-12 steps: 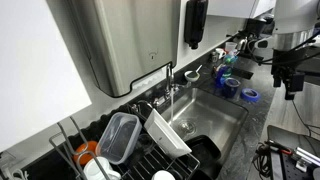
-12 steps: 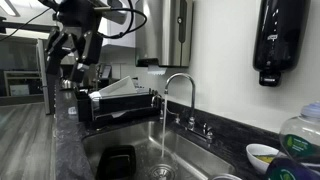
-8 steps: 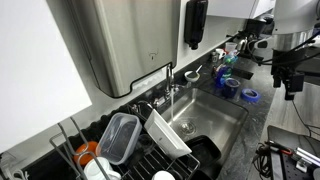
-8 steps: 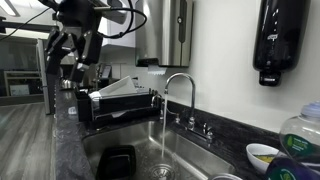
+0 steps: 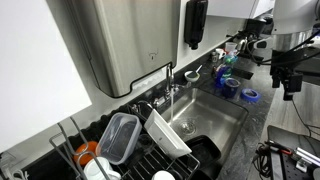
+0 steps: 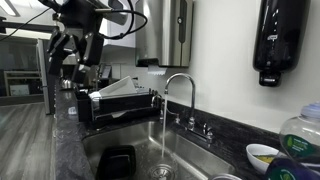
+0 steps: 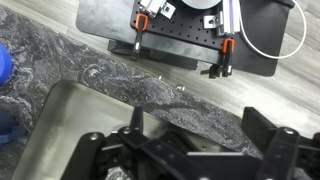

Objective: Push the faucet handle on the right towards the back

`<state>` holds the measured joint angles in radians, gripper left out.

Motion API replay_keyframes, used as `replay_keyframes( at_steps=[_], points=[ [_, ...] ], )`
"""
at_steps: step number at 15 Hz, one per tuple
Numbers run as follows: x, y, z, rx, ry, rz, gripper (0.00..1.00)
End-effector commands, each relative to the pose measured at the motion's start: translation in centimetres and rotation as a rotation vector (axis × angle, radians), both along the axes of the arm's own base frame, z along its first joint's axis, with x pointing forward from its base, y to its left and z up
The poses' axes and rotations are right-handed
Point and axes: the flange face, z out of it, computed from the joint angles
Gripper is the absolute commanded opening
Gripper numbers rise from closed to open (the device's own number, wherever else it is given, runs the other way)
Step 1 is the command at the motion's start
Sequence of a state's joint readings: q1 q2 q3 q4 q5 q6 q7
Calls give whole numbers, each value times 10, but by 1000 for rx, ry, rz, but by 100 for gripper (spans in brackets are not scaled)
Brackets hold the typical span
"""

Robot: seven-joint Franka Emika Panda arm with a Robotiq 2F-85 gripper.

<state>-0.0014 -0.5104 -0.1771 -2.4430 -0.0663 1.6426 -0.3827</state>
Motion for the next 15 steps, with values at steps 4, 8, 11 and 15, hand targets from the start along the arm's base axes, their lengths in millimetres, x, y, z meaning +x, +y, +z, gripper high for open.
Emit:
replay_keyframes(
  at_steps=[4, 8, 11, 15],
  points=[
    [57, -12, -37, 23, -122, 27, 100],
    [102, -26, -72, 14, -231, 118, 100],
    [137, -40, -96, 16, -275, 151, 100],
    [141, -41, -102, 2, -259, 157, 100]
  ],
)
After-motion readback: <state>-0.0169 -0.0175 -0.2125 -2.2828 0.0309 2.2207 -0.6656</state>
